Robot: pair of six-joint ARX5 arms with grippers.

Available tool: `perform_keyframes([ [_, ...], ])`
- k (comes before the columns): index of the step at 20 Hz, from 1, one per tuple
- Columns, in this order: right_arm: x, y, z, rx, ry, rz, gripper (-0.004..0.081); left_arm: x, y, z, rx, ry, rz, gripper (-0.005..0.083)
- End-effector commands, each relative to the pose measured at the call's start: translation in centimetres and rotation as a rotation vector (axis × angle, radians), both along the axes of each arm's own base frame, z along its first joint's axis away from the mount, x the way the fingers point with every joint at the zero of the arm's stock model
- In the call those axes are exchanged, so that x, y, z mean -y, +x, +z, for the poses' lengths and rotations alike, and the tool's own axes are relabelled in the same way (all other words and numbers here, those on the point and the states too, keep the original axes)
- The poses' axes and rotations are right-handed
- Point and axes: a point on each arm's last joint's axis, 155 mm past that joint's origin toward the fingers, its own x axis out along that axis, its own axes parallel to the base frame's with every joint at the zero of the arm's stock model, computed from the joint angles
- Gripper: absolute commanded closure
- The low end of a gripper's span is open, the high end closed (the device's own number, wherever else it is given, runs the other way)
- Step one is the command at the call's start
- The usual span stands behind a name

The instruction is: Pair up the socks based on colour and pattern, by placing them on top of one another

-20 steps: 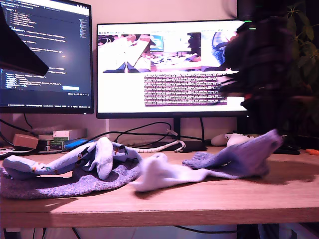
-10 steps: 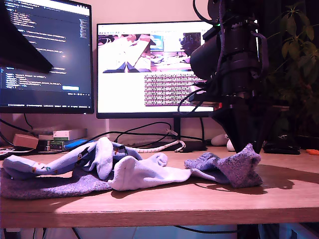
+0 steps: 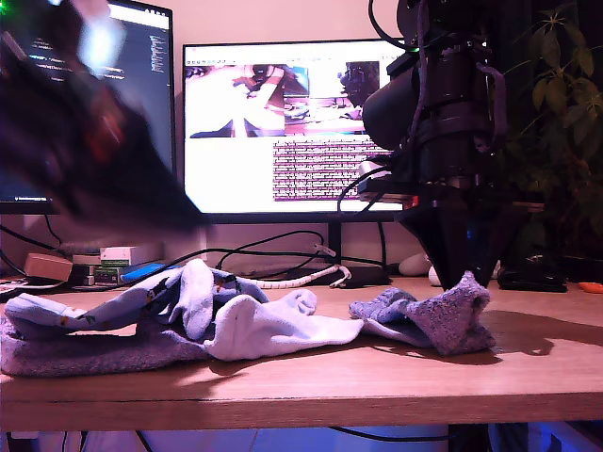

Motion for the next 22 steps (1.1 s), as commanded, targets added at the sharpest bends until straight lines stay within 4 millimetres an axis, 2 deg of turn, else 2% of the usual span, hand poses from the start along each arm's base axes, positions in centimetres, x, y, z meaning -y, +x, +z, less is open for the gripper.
perform_keyframes([
  [1, 0.0, -0.4, -0.8, -0.019, -0.008, 0.002, 0.0646, 0.6, 0.5, -0.5, 0.057, 0.042, -0.006, 0.0422],
  [4, -0.1, -0.1, -0.9, -0.01, -0.003, 0.002, 0.0646, 1.5, 1.4, -1.2, 0.121, 0.109, 0.005, 0.0416],
  [8, -0.1, -0.1, -0.9, -0.01, -0.003, 0.003, 0.0646, 2.4, 2.3, -3.0, 0.109, 0.172, -0.003, 0.042],
  [9, -0.1, -0.1, -0.9, -0.01, -0.003, 0.003, 0.0646, 2.5, 2.8, -3.1, 0.109, 0.181, 0.005, 0.0449],
  [10, -0.1, -0.1, -0.9, -0.009, -0.003, 0.003, 0.0646, 2.5, 3.0, -3.1, 0.104, 0.193, 0.007, 0.052],
  [11, -0.1, -0.1, -0.9, -0.009, -0.003, 0.003, 0.0646, 2.6, 3.1, -3.0, 0.114, 0.218, -0.011, 0.0635],
  [12, -0.1, -0.1, -0.9, -0.009, -0.002, 0.003, 0.0646, 2.7, 3.4, -2.6, 0.116, 0.227, -0.012, 0.0792],
  [13, -0.1, -0.1, -0.9, -0.009, -0.003, 0.003, 0.0646, 2.9, 4.0, -1.7, 0.148, 0.24, -0.021, 0.0787],
  [16, -0.1, -0.1, -0.9, -0.009, -0.003, 0.003, 0.0646, 4.3, 6.2, 2.6, 0.221, 0.201, 0.003, 0.0796],
  [19, -0.1, 0.0, -0.9, -0.004, 0.0, 0.003, 0.0646, 3.7, 8.6, 5.7, 0.286, 0.259, 0.074, 0.0796],
  [20, -0.2, 0.2, -0.9, 0.002, 0.003, 0.003, 0.0646, 3.6, 8.7, 6.1, 0.283, 0.278, 0.07, 0.0796],
  [22, -0.2, 0.1, -0.9, 0.001, 0.002, 0.003, 0.0646, 3.4, 6.9, 4.5, 0.157, 0.3, 0.03, 0.0792],
])
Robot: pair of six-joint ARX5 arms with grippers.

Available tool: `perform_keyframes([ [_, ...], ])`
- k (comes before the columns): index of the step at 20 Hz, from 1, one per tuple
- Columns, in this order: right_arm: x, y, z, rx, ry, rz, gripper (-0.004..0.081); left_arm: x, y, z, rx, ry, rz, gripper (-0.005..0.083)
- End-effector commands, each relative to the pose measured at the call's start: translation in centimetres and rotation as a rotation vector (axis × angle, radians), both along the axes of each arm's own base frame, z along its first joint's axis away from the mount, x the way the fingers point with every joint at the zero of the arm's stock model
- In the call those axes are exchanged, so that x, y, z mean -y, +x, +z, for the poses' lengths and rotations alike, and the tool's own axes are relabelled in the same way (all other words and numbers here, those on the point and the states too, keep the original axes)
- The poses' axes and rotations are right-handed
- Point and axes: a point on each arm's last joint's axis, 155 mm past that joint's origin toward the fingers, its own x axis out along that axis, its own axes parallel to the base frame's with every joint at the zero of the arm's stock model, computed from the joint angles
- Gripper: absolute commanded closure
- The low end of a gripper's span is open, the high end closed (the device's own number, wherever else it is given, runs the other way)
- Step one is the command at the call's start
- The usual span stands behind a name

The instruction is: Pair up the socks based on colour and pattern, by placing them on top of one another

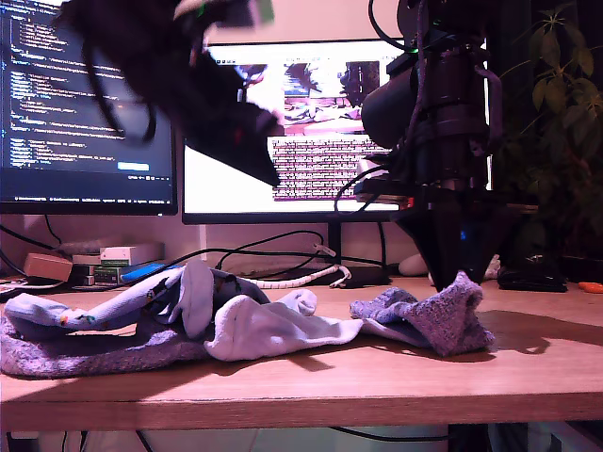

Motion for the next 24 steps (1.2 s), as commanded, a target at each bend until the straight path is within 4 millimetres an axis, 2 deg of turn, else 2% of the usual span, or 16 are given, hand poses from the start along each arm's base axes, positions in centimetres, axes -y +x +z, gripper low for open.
perform_keyframes([
  [1, 0.1, -0.6, -0.8, -0.027, -0.012, 0.004, 0.0646, -1.0, -2.6, -3.6, -0.149, 0.062, -0.019, 0.0711],
  [3, 0.1, -0.5, -0.9, -0.023, -0.01, 0.004, 0.0646, -2.0, -4.3, -5.5, -0.252, 0.111, -0.011, 0.0399],
  [4, 0.0, -0.4, -0.9, -0.019, -0.008, 0.004, 0.0646, -2.5, -5.0, -6.2, -0.296, 0.127, -0.004, 0.0315],
  [7, -0.1, -0.2, -0.9, -0.01, -0.003, 0.006, 0.0646, -2.5, -6.8, -7.8, -0.456, 0.078, 0.043, 0.0316],
  [11, -0.1, -0.1, -0.9, -0.009, -0.003, 0.01, 0.0646, -2.0, -7.2, -11.7, -0.563, 0.105, 0.059, 0.0316],
  [13, -0.1, -0.1, -0.9, -0.007, -0.002, 0.011, 0.0646, -1.9, -7.0, -13.0, -0.579, 0.118, 0.063, 0.0316],
  [14, -0.1, -0.1, -0.9, -0.006, -0.001, 0.011, 0.0646, -1.9, -6.9, -13.2, -0.578, 0.122, 0.065, 0.0326],
  [15, -0.1, -0.1, -0.9, -0.006, -0.001, 0.011, 0.0646, -1.8, -6.8, -13.3, -0.577, 0.121, 0.064, 0.0372],
  [16, -0.2, 0.0, -0.9, -0.005, 0.0, 0.011, 0.0646, -1.8, -6.7, -13.3, -0.571, 0.122, 0.066, 0.0462],
  [18, -0.2, 0.0, -0.9, -0.004, 0.0, 0.01, 0.0646, -1.9, -6.2, -13.1, -0.547, 0.124, 0.076, 0.0748],
  [20, -0.2, 0.0, -0.9, -0.005, 0.0, 0.01, 0.0646, -1.9, -5.7, -12.7, -0.525, 0.127, 0.078, 0.0797],
  [24, -0.2, 0.0, -0.9, -0.005, 0.0, 0.011, 0.0646, -3.5, -2.9, -10.5, -0.39, 0.17, 0.184, 0.0797],
])
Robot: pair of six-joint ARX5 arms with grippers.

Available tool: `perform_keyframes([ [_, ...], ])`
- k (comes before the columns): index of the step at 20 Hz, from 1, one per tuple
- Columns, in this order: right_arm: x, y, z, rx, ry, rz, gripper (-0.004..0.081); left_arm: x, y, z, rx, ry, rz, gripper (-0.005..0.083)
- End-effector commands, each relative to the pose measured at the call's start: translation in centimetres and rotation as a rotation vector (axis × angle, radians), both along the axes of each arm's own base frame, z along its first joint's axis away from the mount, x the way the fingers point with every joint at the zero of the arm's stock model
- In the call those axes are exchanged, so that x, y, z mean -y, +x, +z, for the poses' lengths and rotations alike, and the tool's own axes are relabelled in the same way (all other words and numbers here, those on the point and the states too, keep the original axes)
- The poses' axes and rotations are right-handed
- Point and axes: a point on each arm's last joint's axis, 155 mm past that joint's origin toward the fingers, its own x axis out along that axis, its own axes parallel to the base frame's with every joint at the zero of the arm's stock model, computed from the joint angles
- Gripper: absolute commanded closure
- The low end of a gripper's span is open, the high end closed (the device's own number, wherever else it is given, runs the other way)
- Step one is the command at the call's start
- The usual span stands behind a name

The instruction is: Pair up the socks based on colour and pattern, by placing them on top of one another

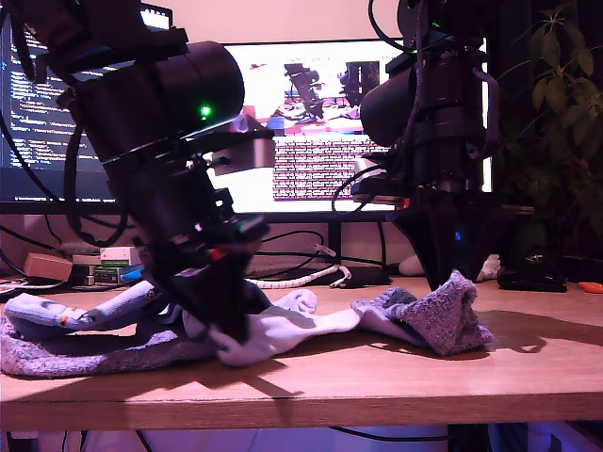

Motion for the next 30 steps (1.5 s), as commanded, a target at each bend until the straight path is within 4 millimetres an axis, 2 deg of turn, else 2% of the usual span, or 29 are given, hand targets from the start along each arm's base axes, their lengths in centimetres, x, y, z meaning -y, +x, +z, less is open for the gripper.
perform_keyframes([
  [1, 0.1, -0.6, -0.9, -0.027, -0.012, 0.01, 0.0646, -0.1, 1.7, 3.2, 0.104, -0.011, 0.029, 0.0797],
  [6, 0.2, -0.7, -0.8, -0.03, -0.014, 0.023, 0.0646, -1.3, 3.2, 8.9, 0.254, -0.054, 0.077, 0.0797],
  [9, 0.5, -1.1, -0.8, -0.049, -0.025, 0.028, 0.0646, -2.8, 3.8, 10.7, 0.311, -0.035, 0.125, 0.0797],
  [13, 0.6, -1.4, -0.8, -0.059, -0.028, 0.031, 0.0646, -4.8, 3.6, 10.2, 0.299, 0.038, 0.162, 0.0797],
  [15, 1.2, -2.8, -0.6, -0.113, -0.053, 0.035, 0.0645, -5.1, 3.4, 10.0, 0.291, 0.053, 0.166, 0.0797],
  [17, 1.3, -4.3, -0.3, -0.164, -0.075, 0.069, 0.0619, -5.2, 3.5, 10.1, 0.296, 0.053, 0.169, 0.0797],
  [20, 0.7, -4.8, -0.3, -0.175, -0.062, 0.084, 0.0501, -5.1, 3.5, 10.0, 0.295, 0.051, 0.168, 0.0797],
  [21, 0.3, -5.0, -0.2, -0.187, -0.037, 0.089, 0.0489, -5.0, 3.5, 10.1, 0.295, 0.047, 0.166, 0.0797],
  [24, -0.3, -5.5, 0.2, -0.203, 0.001, 0.104, 0.0488, -5.0, 3.5, 10.1, 0.297, 0.044, 0.165, 0.0797],
  [30, -0.4, -5.2, 2.3, -0.138, 0.035, 0.126, 0.0487, -5.0, 3.7, 10.2, 0.301, 0.041, 0.161, 0.0797],
])
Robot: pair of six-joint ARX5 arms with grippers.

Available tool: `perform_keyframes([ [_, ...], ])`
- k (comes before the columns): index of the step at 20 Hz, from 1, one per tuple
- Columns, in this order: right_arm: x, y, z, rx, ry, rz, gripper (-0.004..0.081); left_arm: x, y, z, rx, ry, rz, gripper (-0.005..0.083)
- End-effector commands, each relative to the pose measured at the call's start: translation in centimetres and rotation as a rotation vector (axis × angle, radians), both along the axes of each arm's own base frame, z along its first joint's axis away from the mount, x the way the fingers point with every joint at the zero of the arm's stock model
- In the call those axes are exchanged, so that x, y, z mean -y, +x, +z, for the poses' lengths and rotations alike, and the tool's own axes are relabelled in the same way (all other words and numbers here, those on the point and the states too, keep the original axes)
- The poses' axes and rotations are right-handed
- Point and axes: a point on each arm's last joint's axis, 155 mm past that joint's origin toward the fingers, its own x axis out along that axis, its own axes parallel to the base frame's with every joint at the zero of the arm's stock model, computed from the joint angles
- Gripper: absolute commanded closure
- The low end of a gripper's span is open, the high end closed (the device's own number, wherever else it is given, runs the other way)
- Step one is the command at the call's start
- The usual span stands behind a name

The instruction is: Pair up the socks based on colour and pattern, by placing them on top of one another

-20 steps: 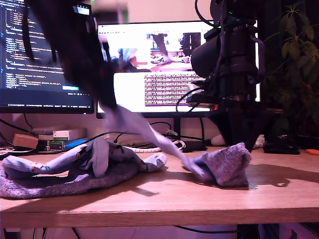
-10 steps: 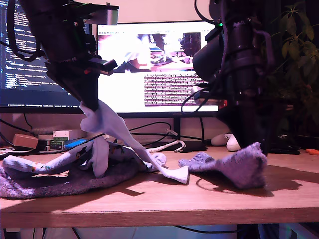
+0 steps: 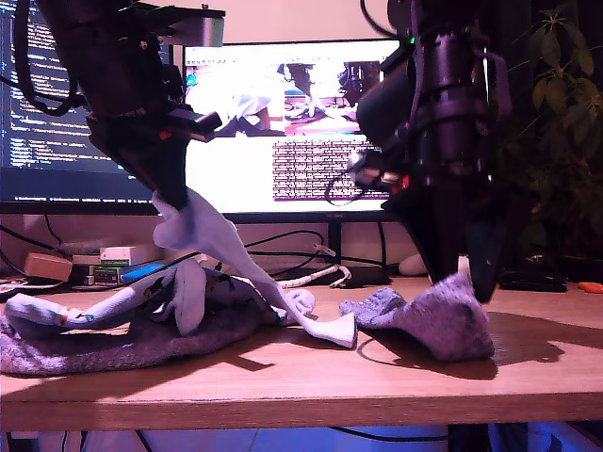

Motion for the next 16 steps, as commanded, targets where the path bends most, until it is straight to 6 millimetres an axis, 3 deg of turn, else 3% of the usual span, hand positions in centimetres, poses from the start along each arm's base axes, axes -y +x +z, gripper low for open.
perform_keyframes([
  [1, 0.0, -0.5, 1.2, 0.025, 0.02, 0.017, 0.0487, -0.1, 0.3, -0.6, -0.01, -0.008, 0.001, 0.0797],
  [10, 0.2, -0.2, 1.2, 0.04, 0.016, 0.033, 0.0427, 0.1, 0.1, -1.8, -0.092, -0.081, -0.029, 0.0797],
  [12, -0.8, 2.0, 0.9, 0.125, 0.048, 0.014, 0.0441, 0.2, 0.4, -2.0, -0.091, -0.082, -0.028, 0.0797],
  [13, -1.4, 3.1, 0.9, 0.172, 0.074, 0.014, 0.048, 0.2, 0.5, -2.3, -0.094, -0.082, -0.028, 0.0797],
  [16, -2.6, 5.8, 0.9, 0.28, 0.116, 0.016, 0.0727, -0.2, 0.7, -3.2, -0.115, -0.067, -0.013, 0.0797],
])
